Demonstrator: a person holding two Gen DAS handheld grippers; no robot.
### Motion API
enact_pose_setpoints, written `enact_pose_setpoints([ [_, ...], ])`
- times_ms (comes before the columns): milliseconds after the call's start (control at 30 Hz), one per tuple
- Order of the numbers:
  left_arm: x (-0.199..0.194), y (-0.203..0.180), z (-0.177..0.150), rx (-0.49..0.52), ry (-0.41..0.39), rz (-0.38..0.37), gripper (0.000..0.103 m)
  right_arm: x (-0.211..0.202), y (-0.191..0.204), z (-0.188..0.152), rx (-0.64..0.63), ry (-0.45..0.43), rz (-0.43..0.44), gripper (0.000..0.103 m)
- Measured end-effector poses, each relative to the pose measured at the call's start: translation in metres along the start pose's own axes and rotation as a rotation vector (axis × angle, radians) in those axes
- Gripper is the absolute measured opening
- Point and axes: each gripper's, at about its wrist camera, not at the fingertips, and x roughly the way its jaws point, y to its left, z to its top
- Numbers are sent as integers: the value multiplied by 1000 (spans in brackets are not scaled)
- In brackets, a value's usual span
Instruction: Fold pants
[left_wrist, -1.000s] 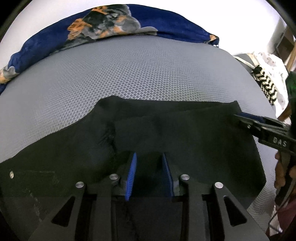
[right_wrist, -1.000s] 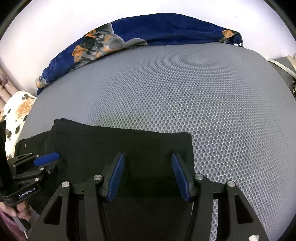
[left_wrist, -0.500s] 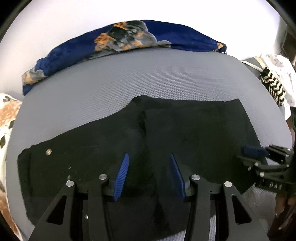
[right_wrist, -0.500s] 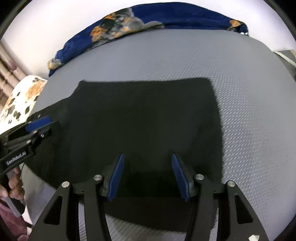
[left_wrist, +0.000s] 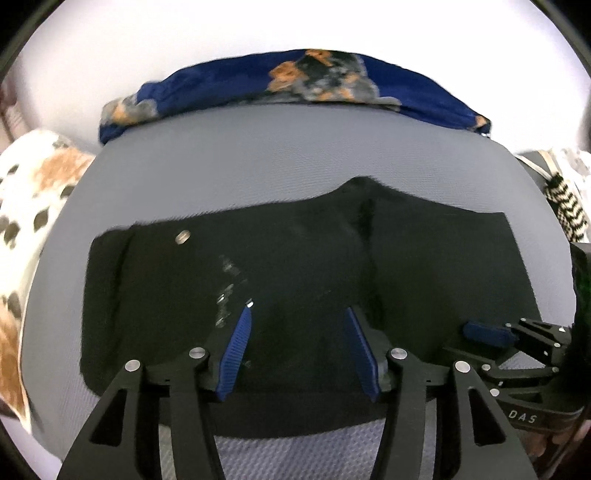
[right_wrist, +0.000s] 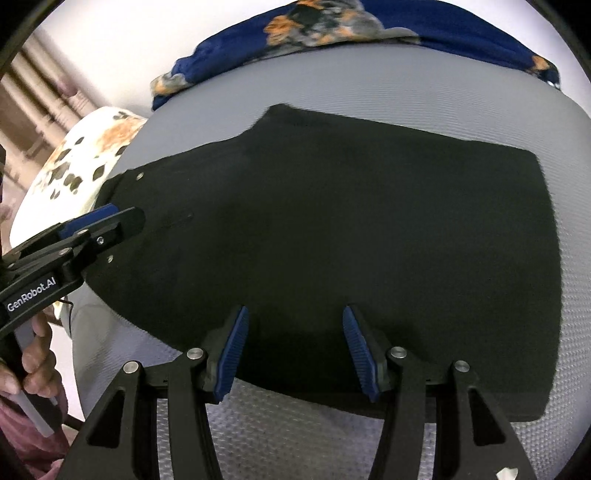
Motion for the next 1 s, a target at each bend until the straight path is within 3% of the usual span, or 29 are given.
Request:
enact_pose_setpoints([
  [167, -5, 27, -15, -83, 20, -13, 54, 7, 17, 5, -23, 9, 11, 56],
  [367, -23, 74, -45, -264, 30, -215, 55, 12, 26, 9, -26, 19, 44, 59],
  [433, -31, 88, -55, -303, 13, -251, 55, 13, 28, 10, -19, 21, 52, 66],
  [633, -43, 135, -87, -441, -24, -275, 57, 17, 36, 11, -38, 21, 52, 81],
  [833, -25, 173, -110, -636, -32, -354, 57, 19, 41, 11, -52, 28, 36, 85],
  [1000, -11, 187, -113, -704, -27, -386, 57, 19, 40, 13, -37, 39, 40, 85],
])
